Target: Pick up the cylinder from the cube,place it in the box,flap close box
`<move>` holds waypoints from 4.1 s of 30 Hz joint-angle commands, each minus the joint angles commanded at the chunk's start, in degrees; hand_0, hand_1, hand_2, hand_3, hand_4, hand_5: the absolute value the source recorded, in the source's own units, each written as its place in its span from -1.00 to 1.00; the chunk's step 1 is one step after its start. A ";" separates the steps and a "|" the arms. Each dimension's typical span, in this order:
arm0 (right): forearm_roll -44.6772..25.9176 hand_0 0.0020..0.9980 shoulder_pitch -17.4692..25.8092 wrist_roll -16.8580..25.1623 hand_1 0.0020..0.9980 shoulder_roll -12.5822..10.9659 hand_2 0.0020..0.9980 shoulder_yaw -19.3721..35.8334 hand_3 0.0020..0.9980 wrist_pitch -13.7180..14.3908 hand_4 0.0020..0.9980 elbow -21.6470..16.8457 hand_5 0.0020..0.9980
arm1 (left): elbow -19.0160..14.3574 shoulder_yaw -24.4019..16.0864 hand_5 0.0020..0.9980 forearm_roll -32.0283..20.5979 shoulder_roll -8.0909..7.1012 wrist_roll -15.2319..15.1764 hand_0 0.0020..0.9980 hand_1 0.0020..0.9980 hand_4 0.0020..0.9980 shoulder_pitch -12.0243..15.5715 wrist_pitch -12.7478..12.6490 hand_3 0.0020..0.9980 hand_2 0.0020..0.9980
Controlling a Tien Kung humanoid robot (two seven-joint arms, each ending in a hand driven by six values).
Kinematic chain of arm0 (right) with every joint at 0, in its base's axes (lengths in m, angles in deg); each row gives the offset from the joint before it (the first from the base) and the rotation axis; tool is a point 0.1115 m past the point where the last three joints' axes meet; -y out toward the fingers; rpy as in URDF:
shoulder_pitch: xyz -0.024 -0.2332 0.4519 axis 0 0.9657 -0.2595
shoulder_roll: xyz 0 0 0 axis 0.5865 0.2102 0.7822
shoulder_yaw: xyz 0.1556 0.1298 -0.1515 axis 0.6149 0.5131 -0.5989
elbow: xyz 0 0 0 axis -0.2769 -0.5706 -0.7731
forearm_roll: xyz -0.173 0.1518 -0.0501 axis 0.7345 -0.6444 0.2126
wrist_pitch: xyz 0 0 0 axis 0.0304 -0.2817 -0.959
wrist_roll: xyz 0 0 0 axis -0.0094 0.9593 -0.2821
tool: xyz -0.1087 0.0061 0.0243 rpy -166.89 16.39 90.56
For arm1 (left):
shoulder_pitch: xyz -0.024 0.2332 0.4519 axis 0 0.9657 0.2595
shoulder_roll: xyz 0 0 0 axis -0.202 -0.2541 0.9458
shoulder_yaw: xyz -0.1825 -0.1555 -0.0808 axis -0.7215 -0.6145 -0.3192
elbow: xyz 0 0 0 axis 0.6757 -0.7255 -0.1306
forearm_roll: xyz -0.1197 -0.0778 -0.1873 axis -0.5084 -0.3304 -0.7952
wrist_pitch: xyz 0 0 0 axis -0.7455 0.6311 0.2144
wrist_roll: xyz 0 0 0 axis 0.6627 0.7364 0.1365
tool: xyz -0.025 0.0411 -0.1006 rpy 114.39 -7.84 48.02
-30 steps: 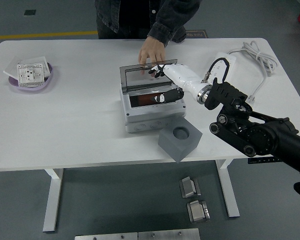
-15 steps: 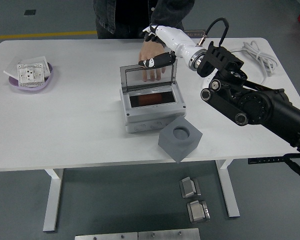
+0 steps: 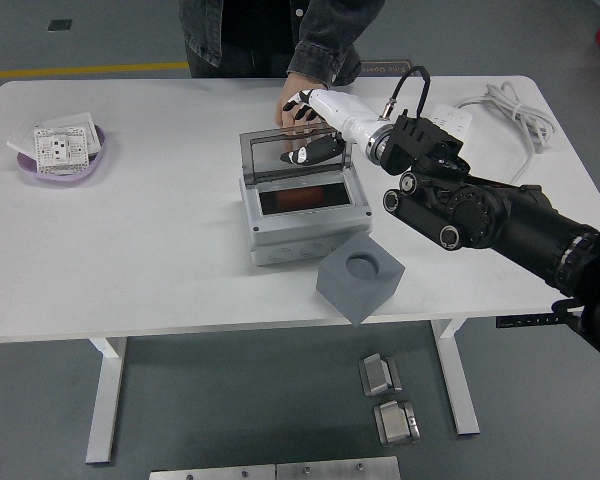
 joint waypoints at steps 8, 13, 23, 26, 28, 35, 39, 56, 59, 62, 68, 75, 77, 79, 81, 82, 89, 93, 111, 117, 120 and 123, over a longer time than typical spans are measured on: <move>3.41 0.69 2.11 -0.25 0.46 -2.14 0.50 1.82 0.64 0.13 0.82 -3.91 -0.29 | 0.02 -0.37 -0.35 0.23 0.06 0.00 0.40 0.37 0.47 0.32 0.01 0.46 0.03; 7.61 0.69 4.23 -0.83 0.46 -4.54 0.50 4.69 0.65 0.19 0.82 -8.82 -0.28 | 0.02 -0.94 -0.35 0.50 -0.03 -0.03 0.40 0.37 0.47 0.51 0.02 0.46 0.03; 14.12 0.68 8.04 -2.23 0.45 -8.81 0.50 8.04 0.65 -0.13 0.83 -18.04 -0.25 | -0.01 -1.65 -0.34 0.82 -0.05 -0.06 0.40 0.37 0.47 0.87 0.04 0.46 0.03; 15.14 0.68 8.93 -2.50 0.45 -9.58 0.50 8.27 0.65 -0.23 0.83 -19.81 -0.25 | 0.00 -1.78 -0.34 0.85 -0.07 -0.07 0.40 0.37 0.47 0.98 0.04 0.46 0.03; 15.59 0.68 9.41 -2.62 0.45 -9.98 0.50 8.29 0.65 -0.28 0.83 -20.69 -0.25 | 0.00 -1.88 -0.34 0.90 -0.08 -0.08 0.40 0.37 0.47 1.02 0.04 0.46 0.03; 18.29 0.68 11.35 -3.63 0.45 -11.61 0.50 9.34 0.66 -0.88 0.83 -24.53 -0.24 | 0.00 -2.13 -0.34 0.96 0.01 -0.07 0.40 0.37 0.47 1.20 0.06 0.46 0.03; 20.78 0.68 12.81 -4.57 0.45 -12.63 0.50 10.94 0.66 -1.59 0.83 -27.22 -0.24 | 0.03 -2.18 -0.34 0.95 0.08 -0.05 0.40 0.37 0.47 1.37 0.06 0.46 0.03; 23.64 0.63 18.45 -6.12 0.44 -14.51 0.50 17.02 0.69 -2.56 0.84 -32.69 -0.22 | 0.01 -2.43 -0.34 1.13 0.45 -0.02 0.40 0.37 0.47 1.76 0.09 0.46 0.03; 23.56 0.60 18.95 -6.07 0.44 -14.53 0.49 17.50 0.70 -2.45 0.84 -32.86 -0.21 | 0.00 -2.47 -0.34 1.17 0.47 -0.02 0.40 0.37 0.47 1.78 0.09 0.46 0.03; 23.55 0.60 19.46 -6.02 0.44 -14.45 0.49 18.12 0.70 -2.34 0.84 -32.82 -0.21 | -0.05 -2.49 -0.34 1.24 0.53 -0.03 0.40 0.37 0.47 1.76 0.09 0.46 0.03; 23.67 0.60 20.97 -5.95 0.44 -14.25 0.49 19.46 0.70 -2.14 0.85 -33.32 -0.19 | -0.02 -2.33 -0.34 1.14 0.74 -0.01 0.40 0.37 0.46 1.91 0.11 0.45 0.03; 24.00 0.59 22.99 -5.83 0.44 -13.47 0.49 20.80 0.71 -1.84 0.86 -34.19 -0.18 | 0.03 -2.20 -0.34 1.06 0.90 0.02 0.40 0.37 0.46 2.08 0.11 0.45 0.03; 24.15 0.59 23.28 -5.91 0.44 -13.36 0.49 21.14 0.71 -1.84 0.87 -34.35 -0.15 | 0.02 -2.22 -0.34 1.14 0.91 0.02 0.40 0.37 0.46 2.07 0.11 0.45 0.03; 24.33 0.59 23.60 -6.01 0.44 -13.33 0.49 21.34 0.71 -1.87 0.87 -34.57 -0.15 | 0.02 -2.28 -0.34 1.17 0.90 0.01 0.40 0.37 0.46 2.07 0.10 0.45 0.03; 24.60 0.59 23.99 -6.10 0.44 -13.27 0.49 21.44 0.71 -1.90 0.87 -34.82 -0.15 | 0.02 -2.31 -0.34 1.17 0.91 0.00 0.40 0.37 0.46 2.08 0.10 0.45 0.03; 24.72 0.59 24.18 -6.12 0.44 -13.21 0.49 21.52 0.71 -1.90 0.87 -34.92 -0.15 | 0.03 -2.30 -0.34 1.16 0.92 0.00 0.40 0.37 0.46 2.09 0.10 0.45 0.03; 25.25 0.59 24.83 -6.29 0.43 -13.09 0.49 22.06 0.72 -1.95 0.88 -35.52 -0.11 | 0.04 -2.29 -0.35 1.25 0.96 0.00 0.40 0.37 0.46 2.14 0.07 0.45 0.02; 25.45 0.59 25.35 -6.35 0.43 -12.94 0.49 22.34 0.72 -1.97 0.88 -35.72 -0.11 | 0.06 -2.32 -0.35 1.22 0.99 -0.01 0.40 0.37 0.46 2.16 0.06 0.45 0.02; 28.74 0.59 32.61 -6.29 0.43 -16.28 0.49 35.02 0.73 -1.40 0.88 -41.17 -0.10 | 0.19 -2.11 -0.36 1.05 0.99 -0.01 0.40 0.37 0.46 2.28 0.09 0.44 0.01; 21.90 0.58 39.37 -1.75 0.43 -16.87 0.49 43.66 0.72 1.85 0.88 -43.84 -0.09 | 0.59 -1.83 -0.37 0.92 0.76 -0.03 0.40 0.37 0.45 2.40 -0.01 0.44 0.01; 16.81 0.58 43.04 1.77 0.43 -16.91 0.49 47.89 0.71 3.27 0.88 -44.16 -0.08 | 0.64 -2.19 -0.37 1.19 0.46 -0.09 0.40 0.37 0.45 2.39 -0.08 0.43 0.01; 10.82 0.58 46.32 4.99 0.43 -16.92 0.49 51.43 0.71 3.67 0.88 -44.11 -0.08 | 0.61 -2.62 -0.37 1.51 0.25 -0.14 0.40 0.37 0.45 2.40 -0.11 0.43 0.01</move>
